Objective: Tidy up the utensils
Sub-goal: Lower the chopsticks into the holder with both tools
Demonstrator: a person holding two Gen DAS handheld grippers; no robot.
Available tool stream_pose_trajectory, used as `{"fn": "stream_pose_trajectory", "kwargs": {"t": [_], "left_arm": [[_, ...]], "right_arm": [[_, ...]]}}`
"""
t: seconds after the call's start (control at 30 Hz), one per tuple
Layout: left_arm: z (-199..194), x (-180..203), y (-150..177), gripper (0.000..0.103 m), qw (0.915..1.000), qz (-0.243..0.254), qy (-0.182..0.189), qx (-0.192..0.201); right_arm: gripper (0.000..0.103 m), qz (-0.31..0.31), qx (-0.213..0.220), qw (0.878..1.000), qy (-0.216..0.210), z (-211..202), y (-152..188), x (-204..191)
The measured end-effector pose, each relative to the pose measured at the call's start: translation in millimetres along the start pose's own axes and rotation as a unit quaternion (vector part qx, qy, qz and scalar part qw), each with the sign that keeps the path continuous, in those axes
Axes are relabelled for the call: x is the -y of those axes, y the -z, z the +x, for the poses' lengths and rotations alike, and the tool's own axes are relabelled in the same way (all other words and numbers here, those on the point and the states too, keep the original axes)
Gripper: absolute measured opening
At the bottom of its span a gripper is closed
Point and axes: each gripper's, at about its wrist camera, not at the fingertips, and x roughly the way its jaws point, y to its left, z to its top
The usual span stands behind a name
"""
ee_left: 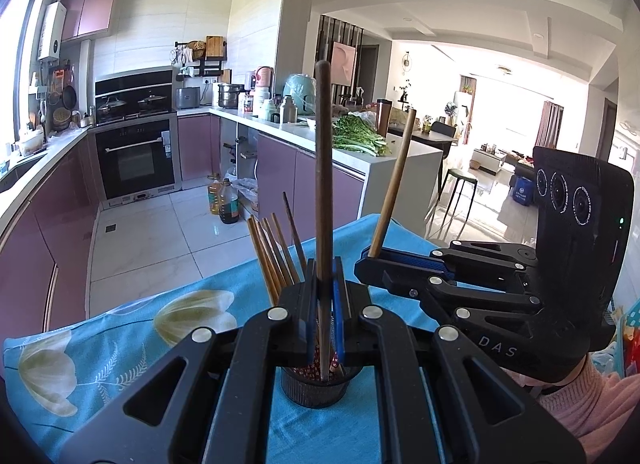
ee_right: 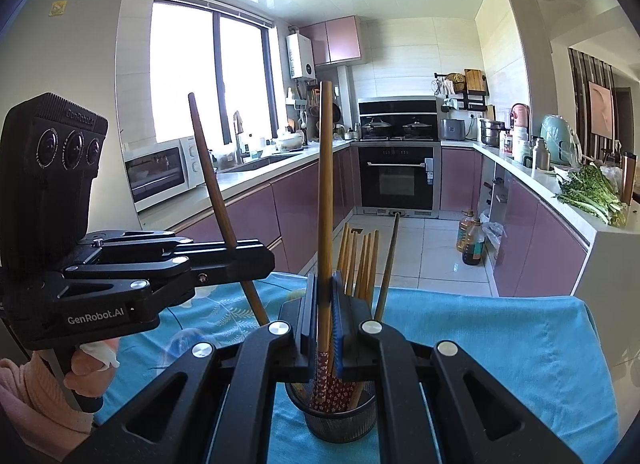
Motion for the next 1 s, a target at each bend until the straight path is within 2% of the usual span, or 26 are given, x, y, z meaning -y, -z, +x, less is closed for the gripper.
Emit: {"fn": "stream_pose_trajectory", "kwargs": {"t": [1.0], "left_arm": [[25.6, -1.6, 10.7, 0.007, 0.9989, -0.007, 0.002, -0.047]], "right_arm": [[0.006, 0.012, -0.032, 0.999, 0.000, 16.7, 8.0, 13.2]]}}
